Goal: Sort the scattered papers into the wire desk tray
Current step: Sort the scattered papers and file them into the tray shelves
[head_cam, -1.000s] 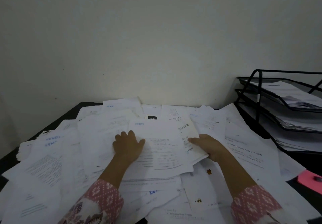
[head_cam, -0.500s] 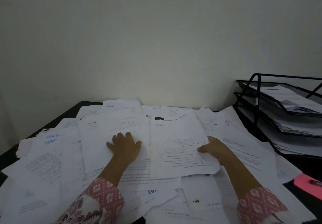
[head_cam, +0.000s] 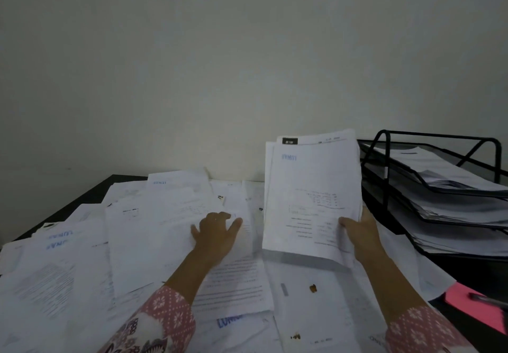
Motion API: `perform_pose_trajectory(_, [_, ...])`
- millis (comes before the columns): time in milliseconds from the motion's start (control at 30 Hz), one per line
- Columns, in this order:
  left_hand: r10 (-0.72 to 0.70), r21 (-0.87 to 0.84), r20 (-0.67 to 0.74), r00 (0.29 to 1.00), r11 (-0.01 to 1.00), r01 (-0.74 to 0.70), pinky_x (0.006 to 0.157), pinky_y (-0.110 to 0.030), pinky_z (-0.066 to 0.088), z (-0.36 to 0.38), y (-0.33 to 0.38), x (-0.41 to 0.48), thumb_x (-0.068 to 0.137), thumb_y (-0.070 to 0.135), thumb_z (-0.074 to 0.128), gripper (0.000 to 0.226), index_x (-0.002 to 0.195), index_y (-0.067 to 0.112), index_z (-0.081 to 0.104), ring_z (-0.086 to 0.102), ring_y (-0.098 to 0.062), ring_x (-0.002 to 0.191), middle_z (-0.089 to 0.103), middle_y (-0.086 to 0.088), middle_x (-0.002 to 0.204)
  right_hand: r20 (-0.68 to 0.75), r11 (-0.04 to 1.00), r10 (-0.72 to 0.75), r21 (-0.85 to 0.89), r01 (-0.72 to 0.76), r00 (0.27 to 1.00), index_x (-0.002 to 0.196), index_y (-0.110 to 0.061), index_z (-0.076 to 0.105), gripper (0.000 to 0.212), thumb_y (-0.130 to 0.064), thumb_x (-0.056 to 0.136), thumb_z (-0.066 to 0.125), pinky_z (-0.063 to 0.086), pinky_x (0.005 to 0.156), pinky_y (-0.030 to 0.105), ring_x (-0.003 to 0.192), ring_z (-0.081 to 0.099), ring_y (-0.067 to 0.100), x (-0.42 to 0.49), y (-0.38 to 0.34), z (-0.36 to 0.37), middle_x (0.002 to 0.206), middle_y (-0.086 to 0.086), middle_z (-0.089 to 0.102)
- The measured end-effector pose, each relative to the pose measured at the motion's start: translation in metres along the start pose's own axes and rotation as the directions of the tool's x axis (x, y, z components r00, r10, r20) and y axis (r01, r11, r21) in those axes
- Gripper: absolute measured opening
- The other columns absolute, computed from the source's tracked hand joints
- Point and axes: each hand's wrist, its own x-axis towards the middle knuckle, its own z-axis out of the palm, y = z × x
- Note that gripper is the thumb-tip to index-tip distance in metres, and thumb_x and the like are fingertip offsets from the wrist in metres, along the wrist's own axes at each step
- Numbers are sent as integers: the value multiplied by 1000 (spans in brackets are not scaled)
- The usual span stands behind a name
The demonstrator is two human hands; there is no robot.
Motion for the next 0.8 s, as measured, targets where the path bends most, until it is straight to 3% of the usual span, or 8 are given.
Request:
perform_pose_trajectory(100, [121, -472, 63, 991, 878, -77, 106, -32, 32, -5, 37, 1, 92, 57, 40, 56, 132, 18, 47, 45, -16, 123, 48, 3, 134, 27, 993, -96, 74, 94, 995, 134, -11, 45, 48, 6, 90, 53, 41, 93, 30, 106, 52, 19, 1, -8, -5, 119, 3, 55])
perform_pose_trajectory(167, [160, -673, 111, 981, 739, -44, 96, -25, 34, -13, 65, -1, 96, 48, 40, 48, 133, 18, 43, 46, -13, 116, 48, 7, 124, 50, 984, -137, 124, 130, 989, 134, -16, 45, 49, 4, 90, 55, 42, 94, 32, 105, 54, 18, 0, -15, -6, 117, 0, 56])
perform_pose_trajectory(233, [170, -792, 106, 980, 610, -20, 94, -26, 39, -18, 85, 1, 94, 44, 46, 45, 132, 19, 42, 50, -14, 113, 51, 5, 120, 76, 977, -162, 155, 149, 984, 129, -19, 48, 46, 0, 89, 58, 46, 91, 33, 98, 58, 16, -1, -20, -7, 111, -3, 59])
perform_pose_trajectory(300, [175, -819, 11, 985, 566, -92, 91, -29, 45, -19, 97, 4, 92, 33, 56, 39, 126, 18, 46, 55, -16, 109, 57, 2, 117, 97, 971, -184, 171, 165, 978, 123, -22, 50, 41, -3, 88, 61, 48, 84, 32, 93, 59, 11, -2, -23, -7, 104, -6, 61])
perform_pose_trajectory(400, [145, -761, -136, 980, 618, -197, 78, -23, 45, -18, 104, 4, 93, 12, 55, 27, 119, 13, 49, 56, -16, 97, 58, -1, 109, 126, 973, -196, 146, 177, 972, 117, -23, 52, 36, -9, 87, 64, 50, 82, 34, 94, 61, 12, -3, -24, -9, 105, -6, 63])
perform_pose_trajectory(533, [133, -769, -124, 983, 613, -180, 67, -15, 45, -14, 99, 0, 92, 10, 56, 27, 116, 16, 47, 57, -16, 94, 58, 0, 106, 136, 972, -213, 131, 196, 968, 117, -19, 52, 34, -11, 87, 65, 50, 78, 29, 93, 61, 12, -3, -24, -11, 105, -3, 63])
perform_pose_trajectory(700, [158, -698, -65, 985, 699, -158, 82, -23, 43, -5, 91, -8, 95, 11, 50, 26, 121, 8, 50, 54, -16, 99, 58, -3, 113, 117, 983, -176, 74, 168, 977, 116, -16, 46, 28, -5, 91, 54, 48, 75, 31, 91, 57, 16, -3, -23, -4, 108, 5, 57])
perform_pose_trajectory(800, [105, -702, -88, 991, 699, -137, 93, -30, 44, -8, 88, -5, 96, 11, 48, 30, 126, 8, 48, 53, -20, 108, 56, -4, 118, 131, 984, -176, 24, 174, 976, 119, -18, 46, 30, -6, 92, 52, 46, 75, 29, 92, 56, 15, -2, -28, 0, 108, 2, 57])
